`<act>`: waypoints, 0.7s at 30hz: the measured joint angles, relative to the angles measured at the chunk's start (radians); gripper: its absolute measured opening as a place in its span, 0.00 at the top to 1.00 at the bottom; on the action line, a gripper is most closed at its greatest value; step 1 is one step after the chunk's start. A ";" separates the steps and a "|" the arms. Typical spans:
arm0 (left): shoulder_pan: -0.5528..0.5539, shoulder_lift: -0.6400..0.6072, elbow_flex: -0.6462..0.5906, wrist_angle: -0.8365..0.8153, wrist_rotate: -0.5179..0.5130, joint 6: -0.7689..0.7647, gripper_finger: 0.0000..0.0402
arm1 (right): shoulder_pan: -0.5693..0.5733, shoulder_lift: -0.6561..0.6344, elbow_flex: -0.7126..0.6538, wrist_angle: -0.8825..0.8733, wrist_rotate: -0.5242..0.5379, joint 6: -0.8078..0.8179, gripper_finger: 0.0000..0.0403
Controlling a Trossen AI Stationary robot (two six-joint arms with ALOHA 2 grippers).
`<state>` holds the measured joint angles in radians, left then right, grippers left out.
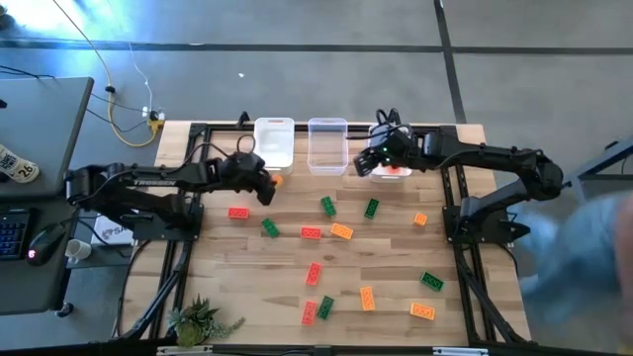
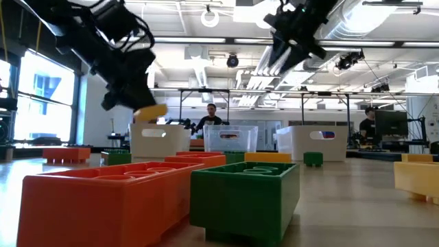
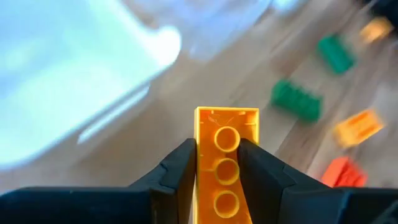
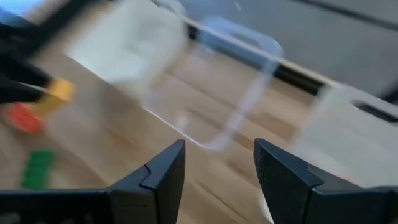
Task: Sort & place blocks by color
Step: Put the yellow game piece into the transparent bin
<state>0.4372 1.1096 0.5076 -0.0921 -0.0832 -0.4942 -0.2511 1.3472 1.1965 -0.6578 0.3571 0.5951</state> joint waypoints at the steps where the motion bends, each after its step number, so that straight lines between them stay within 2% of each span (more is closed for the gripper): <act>1: 0.001 -0.009 0.000 0.032 -0.003 0.000 0.75 | 0.009 0.000 0.000 0.039 0.001 -0.014 0.56; 7: 0.010 -0.032 0.000 0.271 -0.005 0.032 0.75 | 0.045 0.000 0.000 0.253 0.061 -0.105 0.56; 13: 0.043 -0.026 0.004 0.491 -0.007 0.080 0.75 | 0.042 0.028 0.000 0.494 0.052 -0.222 0.56; 17: 0.074 -0.007 0.070 0.513 -0.007 0.102 0.75 | 0.041 0.078 0.000 0.654 0.029 -0.285 0.56; 21: 0.087 0.044 0.167 0.508 -0.012 0.160 0.75 | 0.035 0.111 0.000 0.739 0.013 -0.316 0.56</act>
<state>0.5243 1.1534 0.6743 0.4160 -0.0950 -0.3344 -0.2157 1.4585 1.1965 0.0810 0.3705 0.2794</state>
